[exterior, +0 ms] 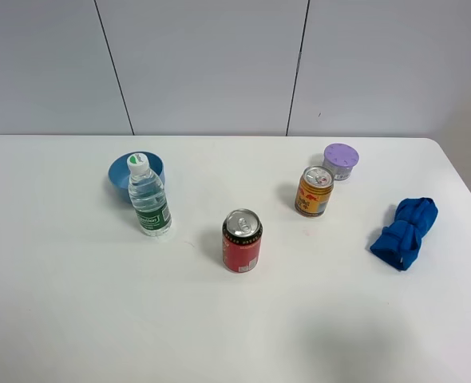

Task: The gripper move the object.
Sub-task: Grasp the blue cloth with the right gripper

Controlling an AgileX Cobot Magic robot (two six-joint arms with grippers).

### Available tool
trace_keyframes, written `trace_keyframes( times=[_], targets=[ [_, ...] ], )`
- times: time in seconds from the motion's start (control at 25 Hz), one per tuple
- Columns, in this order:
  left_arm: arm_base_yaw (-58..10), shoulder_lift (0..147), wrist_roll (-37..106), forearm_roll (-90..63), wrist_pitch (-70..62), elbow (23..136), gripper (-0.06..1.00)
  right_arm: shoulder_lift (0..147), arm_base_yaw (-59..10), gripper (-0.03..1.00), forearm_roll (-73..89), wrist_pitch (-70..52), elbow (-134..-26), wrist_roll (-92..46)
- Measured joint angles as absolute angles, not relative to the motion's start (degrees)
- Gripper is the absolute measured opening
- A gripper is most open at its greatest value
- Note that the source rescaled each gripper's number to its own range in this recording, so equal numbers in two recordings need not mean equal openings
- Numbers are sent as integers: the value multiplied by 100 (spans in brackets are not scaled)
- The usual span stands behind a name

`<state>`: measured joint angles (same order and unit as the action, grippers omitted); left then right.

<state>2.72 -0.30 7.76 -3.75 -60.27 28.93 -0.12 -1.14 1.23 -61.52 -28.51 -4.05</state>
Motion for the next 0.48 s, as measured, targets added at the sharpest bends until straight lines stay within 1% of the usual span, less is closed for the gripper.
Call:
trace_keyframes(
  times=[0.48],
  targets=[
    [272, -30, 776, -375, -6027, 2893, 100, -12, -114, 99, 123, -6152, -2851, -405]
  ],
)
